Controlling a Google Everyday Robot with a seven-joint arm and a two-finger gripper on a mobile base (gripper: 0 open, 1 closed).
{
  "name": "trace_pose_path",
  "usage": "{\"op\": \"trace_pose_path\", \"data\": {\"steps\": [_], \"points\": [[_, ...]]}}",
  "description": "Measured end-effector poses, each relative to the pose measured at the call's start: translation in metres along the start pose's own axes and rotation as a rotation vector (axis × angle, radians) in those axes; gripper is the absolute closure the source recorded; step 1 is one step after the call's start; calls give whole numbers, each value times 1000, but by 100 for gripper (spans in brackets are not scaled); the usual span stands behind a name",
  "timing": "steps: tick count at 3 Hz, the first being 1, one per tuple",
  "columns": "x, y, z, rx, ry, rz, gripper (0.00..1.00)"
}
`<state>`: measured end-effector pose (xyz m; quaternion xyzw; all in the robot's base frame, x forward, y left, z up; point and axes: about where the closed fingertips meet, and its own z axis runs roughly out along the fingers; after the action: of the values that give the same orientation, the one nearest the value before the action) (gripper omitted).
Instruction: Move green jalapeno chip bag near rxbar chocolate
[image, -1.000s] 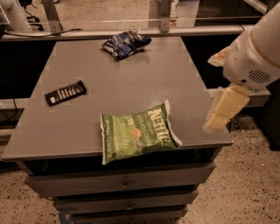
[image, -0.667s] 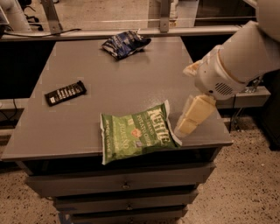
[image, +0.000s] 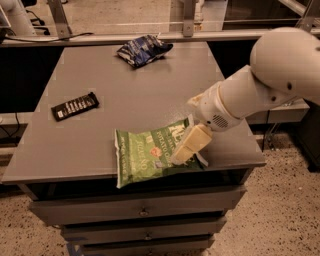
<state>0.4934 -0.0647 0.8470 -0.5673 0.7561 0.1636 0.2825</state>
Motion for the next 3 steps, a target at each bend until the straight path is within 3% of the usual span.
{"op": "trace_pose_path", "data": {"steps": [1,3], "points": [[9,-1,21,-14,-11,42,16],[1,-21,24,0,-3,79,62]]}}
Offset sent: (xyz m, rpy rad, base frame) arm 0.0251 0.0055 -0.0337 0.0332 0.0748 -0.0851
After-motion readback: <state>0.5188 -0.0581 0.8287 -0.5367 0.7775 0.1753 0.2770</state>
